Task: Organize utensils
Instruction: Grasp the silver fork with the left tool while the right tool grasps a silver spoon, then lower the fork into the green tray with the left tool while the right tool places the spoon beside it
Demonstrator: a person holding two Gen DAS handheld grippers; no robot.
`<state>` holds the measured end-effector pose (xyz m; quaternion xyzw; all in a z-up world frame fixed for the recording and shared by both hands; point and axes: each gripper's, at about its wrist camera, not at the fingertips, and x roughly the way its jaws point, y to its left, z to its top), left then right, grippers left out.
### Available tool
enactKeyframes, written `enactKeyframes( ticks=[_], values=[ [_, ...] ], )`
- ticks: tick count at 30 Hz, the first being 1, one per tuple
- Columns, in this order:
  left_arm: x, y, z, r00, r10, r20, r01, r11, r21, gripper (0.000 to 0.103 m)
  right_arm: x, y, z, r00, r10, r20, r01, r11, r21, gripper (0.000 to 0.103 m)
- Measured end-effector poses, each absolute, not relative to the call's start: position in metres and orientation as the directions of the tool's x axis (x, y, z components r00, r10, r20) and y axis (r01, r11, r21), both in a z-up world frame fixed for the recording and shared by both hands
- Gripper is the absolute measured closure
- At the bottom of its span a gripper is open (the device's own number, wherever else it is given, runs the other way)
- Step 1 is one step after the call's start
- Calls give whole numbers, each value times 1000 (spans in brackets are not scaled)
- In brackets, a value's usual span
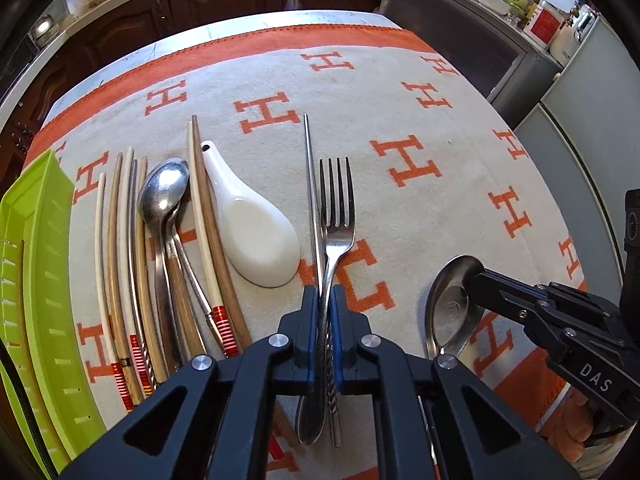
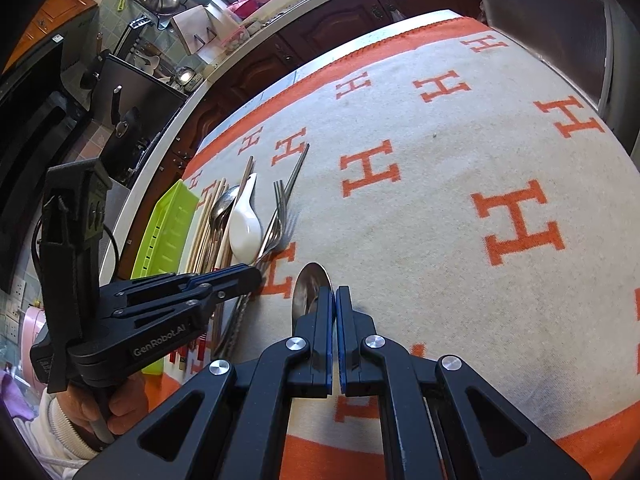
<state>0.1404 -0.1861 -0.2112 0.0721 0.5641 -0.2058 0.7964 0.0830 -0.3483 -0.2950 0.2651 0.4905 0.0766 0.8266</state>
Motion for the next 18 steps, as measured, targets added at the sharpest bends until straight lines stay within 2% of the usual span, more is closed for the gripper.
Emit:
enactKeyframes(
  ticks=[12, 18],
  values=[
    [133, -174, -205, 219, -303, -928, 410, 891, -194, 99, 85, -342, -292, 503, 400, -766, 123, 844, 522, 101],
    [129, -173, -204, 252, -288, -924, 400, 900, -172, 99, 85, -340, -292, 496, 406, -767, 123, 842, 525, 101]
  ],
)
